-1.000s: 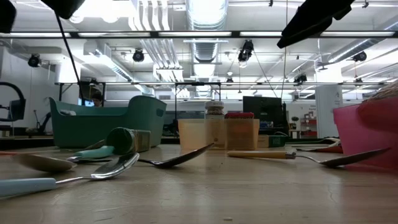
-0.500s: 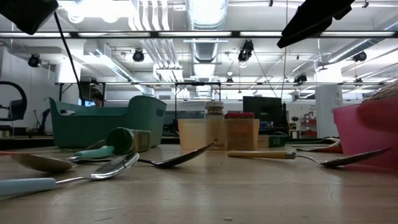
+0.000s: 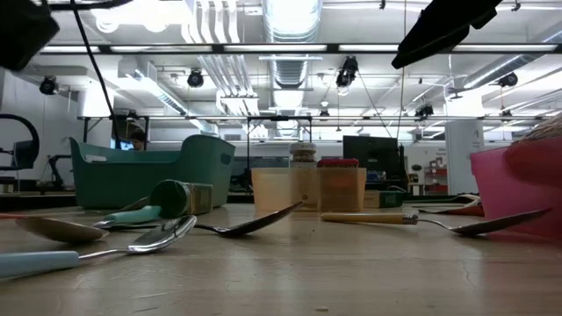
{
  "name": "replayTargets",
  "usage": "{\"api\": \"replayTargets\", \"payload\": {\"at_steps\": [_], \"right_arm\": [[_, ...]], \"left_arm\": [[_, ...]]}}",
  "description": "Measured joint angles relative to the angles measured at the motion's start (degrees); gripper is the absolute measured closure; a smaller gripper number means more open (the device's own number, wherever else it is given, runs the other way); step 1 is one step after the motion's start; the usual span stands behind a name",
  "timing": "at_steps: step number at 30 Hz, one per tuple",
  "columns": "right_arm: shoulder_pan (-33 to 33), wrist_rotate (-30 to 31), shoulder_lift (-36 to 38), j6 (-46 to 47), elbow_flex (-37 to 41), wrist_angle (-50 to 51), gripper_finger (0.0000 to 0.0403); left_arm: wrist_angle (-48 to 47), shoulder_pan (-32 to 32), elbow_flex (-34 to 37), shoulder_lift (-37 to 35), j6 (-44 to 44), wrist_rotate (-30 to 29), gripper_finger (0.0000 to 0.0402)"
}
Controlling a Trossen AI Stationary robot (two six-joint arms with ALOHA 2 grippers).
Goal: Pick & Place Food Item
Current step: Put the brown seasoning bottle into the orange bin
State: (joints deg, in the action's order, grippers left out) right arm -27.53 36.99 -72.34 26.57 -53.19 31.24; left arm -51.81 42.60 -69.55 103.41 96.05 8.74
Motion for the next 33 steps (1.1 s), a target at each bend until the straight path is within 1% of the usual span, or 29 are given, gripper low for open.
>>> {"api": "replayTargets", "payload": {"at_steps": [3,9,17,23,26,28,32,33], "right_arm": [[0.0,0.0,0.0,0.0,0.0,0.0,0.0085],[0.0,0.0,0.0,0.0,0.0,0.0,0.0085],[0.0,-0.1,0.0,0.0,0.0,0.0,0.0085],[0.0,-0.1,0.0,0.0,0.1,0.0,0.0085],[0.0,-0.1,0.0,-0.1,0.1,-0.1,0.0085],[0.0,-0.1,0.0,-0.1,0.1,-0.1,0.0085],[0.0,-0.1,0.0,-0.2,0.1,-0.1,0.0085],[0.0,-0.1,0.0,-0.2,0.1,-0.1,0.0085]], "left_arm": [[3.2,0.1,2.0,0.0,0.7,0.5,0.0087],[4.5,0.9,3.8,0.0,2.0,0.8,0.0087],[9.9,1.0,7.5,0.0,3.3,2.8,0.0087],[11.1,1.0,9.2,0.0,4.1,4.0,0.0091],[11.9,1.0,10.0,0.0,4.5,4.0,0.0116],[11.8,0.9,10.0,0.0,4.5,4.0,0.0147],[11.8,0.8,9.9,0.0,4.6,3.9,0.0222],[11.9,0.8,9.9,0.0,4.6,3.7,0.0228]]}}
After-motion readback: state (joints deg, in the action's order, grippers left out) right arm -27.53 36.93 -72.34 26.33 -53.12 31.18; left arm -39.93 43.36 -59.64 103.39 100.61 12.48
